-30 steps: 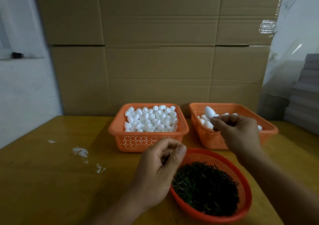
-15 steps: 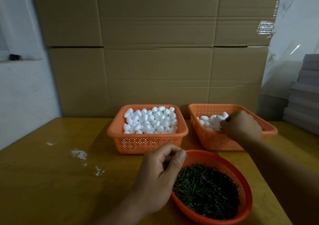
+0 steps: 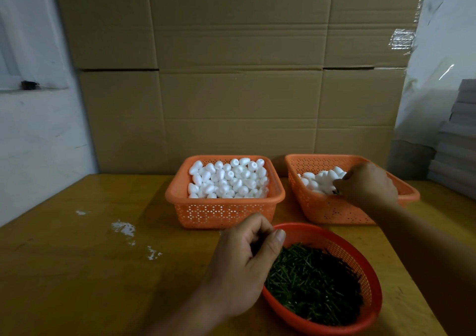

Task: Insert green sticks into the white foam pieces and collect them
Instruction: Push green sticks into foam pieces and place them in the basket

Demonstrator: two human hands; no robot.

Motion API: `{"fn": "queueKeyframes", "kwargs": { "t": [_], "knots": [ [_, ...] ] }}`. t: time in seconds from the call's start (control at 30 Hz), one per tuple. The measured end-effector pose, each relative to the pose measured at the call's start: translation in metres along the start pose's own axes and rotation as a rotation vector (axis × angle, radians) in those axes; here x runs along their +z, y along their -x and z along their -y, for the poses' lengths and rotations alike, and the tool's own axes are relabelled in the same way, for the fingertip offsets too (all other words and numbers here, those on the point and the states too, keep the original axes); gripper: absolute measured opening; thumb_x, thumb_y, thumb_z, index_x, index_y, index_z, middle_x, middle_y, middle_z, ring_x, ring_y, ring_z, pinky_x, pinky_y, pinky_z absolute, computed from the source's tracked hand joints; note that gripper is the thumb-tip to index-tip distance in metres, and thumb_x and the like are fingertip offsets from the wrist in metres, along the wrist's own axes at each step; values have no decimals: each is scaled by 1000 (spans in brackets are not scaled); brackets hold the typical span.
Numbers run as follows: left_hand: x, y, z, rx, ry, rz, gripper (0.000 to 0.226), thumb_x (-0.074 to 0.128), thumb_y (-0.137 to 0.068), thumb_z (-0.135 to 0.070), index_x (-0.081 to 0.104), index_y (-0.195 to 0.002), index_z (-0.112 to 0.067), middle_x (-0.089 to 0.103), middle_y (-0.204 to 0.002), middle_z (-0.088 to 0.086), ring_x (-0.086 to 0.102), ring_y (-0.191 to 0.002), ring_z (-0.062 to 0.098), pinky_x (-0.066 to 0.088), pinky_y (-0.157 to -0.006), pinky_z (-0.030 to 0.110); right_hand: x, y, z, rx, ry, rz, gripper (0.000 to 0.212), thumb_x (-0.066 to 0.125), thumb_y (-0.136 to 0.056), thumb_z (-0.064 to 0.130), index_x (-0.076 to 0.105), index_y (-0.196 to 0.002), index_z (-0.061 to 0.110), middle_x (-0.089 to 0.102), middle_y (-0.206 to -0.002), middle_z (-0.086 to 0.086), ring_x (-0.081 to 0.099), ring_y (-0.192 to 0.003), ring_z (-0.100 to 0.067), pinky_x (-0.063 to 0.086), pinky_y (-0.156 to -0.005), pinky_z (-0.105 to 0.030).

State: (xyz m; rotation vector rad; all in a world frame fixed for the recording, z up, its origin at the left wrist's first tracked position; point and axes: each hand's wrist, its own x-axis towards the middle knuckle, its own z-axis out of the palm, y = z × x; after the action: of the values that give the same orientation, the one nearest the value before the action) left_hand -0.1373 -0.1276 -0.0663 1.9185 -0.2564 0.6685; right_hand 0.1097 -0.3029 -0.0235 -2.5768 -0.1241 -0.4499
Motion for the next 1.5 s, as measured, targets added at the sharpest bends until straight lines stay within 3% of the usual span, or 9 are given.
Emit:
{"fn": "queueKeyframes", "kwargs": {
  "t": [0.2, 0.43, 0.7, 0.8, 0.93, 1.13, 1.27, 1.37, 1.5],
  "knots": [
    [-1, -1, 0, 25, -57, -22, 56, 51, -94, -53, 44, -60, -9, 43, -52, 8, 40, -50, 16, 34, -48, 41, -17, 33, 8, -154, -277, -70, 26, 70, -92, 36, 66, -73, 19, 65, -64, 0, 62, -57, -17, 55, -59, -39],
    [-5, -6, -4, -41, -64, -146, 42, 35, -103, -43, 47, -70, -20, 44, -56, -13, 39, -53, 4, 33, -50, 29, -31, 114, 20, -324, -523, 141, 40, 68, -92, 36, 71, -63, 9, 50, -40, -4, 36, -32, -4, 26, -36, -17],
    [-33, -33, 6, -168, -169, -212, 34, 34, -103, -3, 56, -86, -23, 54, -57, -9, 45, -49, 6, 40, -49, 30, -25, 143, 22, -478, -368, 352, 38, 67, -92, 41, 70, -67, 12, 59, -50, -2, 43, -37, -5, 32, -40, -22],
    [-57, -60, 11, -224, -251, -216, 35, 40, -93, 2, 60, -80, -23, 64, -60, -11, 52, -49, 4, 44, -51, 27, -25, 147, 23, -519, -297, 332, 41, 66, -91, 46, 69, -67, 13, 63, -55, -5, 45, -38, -7, 37, -43, -35],
    [-89, -101, 26, -337, -456, -105, 23, 53, -89, -2, 62, -80, -22, 70, -69, -2, 63, -57, 15, 50, -61, 30, -28, 150, 24, -549, -282, 297, 41, 65, -91, 47, 68, -66, 14, 62, -55, -1, 47, -40, -8, 39, -45, -36],
    [-102, -146, 52, -588, -717, 289, 8, 65, -94, -13, 72, -97, -11, 73, -91, 10, 71, -81, 22, 59, -73, 34, -30, 155, 26, -552, -266, 307, 39, 65, -91, 48, 67, -64, 20, 57, -49, 10, 49, -42, -7, 37, -44, -28],
    [-99, -162, 70, -687, -984, 490, 34, 71, -92, -32, 67, -123, -17, 67, -113, 2, 67, -95, 19, 58, -84, 33, -31, 156, 28, -562, -228, 305, 38, 64, -91, 50, 68, -65, 23, 56, -48, 14, 51, -44, -7, 37, -45, -26],
    [-101, -168, 87, -761, -1168, 584, 61, 68, -90, -40, 48, -145, -23, 43, -148, -1, 50, -128, 24, 52, -100, 41, -31, 156, 28, -579, -200, 281, 38, 63, -92, 51, 69, -68, 21, 60, -53, 6, 54, -48, -11, 46, -50, -36],
    [-101, -172, 99, -775, -1226, 590, 63, 71, -86, -38, 49, -143, -25, 40, -151, 0, 44, -134, 26, 50, -102, 46, -29, 156, 28, -568, -173, 268, 37, 62, -91, 53, 72, -74, 22, 63, -57, 5, 58, -53, -11, 52, -58, -41]
  ]
}}
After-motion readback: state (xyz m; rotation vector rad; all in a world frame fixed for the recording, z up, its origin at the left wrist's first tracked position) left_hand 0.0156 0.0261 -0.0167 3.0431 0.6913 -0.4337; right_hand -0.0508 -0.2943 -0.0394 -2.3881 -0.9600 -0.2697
